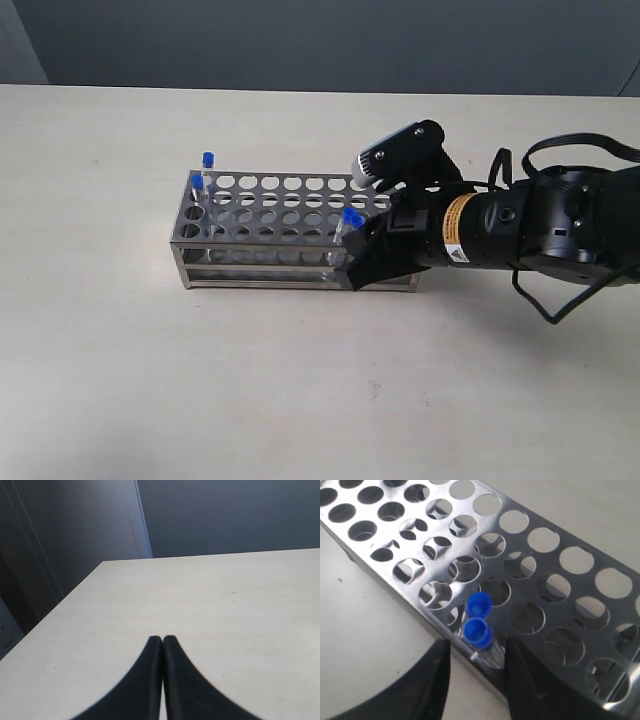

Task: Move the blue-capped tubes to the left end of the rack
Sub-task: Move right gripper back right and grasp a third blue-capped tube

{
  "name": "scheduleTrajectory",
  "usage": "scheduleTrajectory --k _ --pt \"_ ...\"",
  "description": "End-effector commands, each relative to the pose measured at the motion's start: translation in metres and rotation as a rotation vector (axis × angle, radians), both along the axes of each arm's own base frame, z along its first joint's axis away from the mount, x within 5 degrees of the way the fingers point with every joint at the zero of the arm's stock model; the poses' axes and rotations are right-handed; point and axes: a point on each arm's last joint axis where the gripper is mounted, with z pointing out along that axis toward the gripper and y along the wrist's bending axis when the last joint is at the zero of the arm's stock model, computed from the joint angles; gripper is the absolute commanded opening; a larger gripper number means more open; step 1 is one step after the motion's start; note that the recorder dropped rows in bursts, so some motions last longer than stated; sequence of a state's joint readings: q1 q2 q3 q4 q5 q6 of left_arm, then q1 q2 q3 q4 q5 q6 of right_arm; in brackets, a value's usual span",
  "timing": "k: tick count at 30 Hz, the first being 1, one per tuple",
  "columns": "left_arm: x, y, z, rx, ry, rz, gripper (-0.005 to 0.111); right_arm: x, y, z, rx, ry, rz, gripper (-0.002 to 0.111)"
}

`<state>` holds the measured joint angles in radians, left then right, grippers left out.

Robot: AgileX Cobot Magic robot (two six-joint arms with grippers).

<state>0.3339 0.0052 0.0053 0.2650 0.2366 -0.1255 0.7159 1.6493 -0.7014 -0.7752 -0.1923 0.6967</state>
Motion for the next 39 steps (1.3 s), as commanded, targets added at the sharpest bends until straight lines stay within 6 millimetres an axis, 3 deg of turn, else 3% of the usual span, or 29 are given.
scheduleTrajectory --k 1,20,27,39 --pt "-0.0003 -0.0006 0.0022 0.0 -0.013 -0.007 0.001 0.0039 -0.0003 0.0022 -0.021 -0.021 0.004 0.036" --pt "-0.0003 -0.0005 0.0022 0.003 -0.012 -0.007 0.001 0.0114 0.001 0.0089 -0.063 -0.063 0.003 0.036" --pt "-0.0003 -0.0005 0.0022 0.003 -0.012 -0.007 0.001 0.0112 0.0019 0.0095 -0.057 -0.069 0.014 0.008" --pt "-0.0003 -0.0005 0.0022 0.003 -0.012 -0.007 0.001 0.0111 0.0028 0.0101 -0.045 -0.071 0.018 0.004"
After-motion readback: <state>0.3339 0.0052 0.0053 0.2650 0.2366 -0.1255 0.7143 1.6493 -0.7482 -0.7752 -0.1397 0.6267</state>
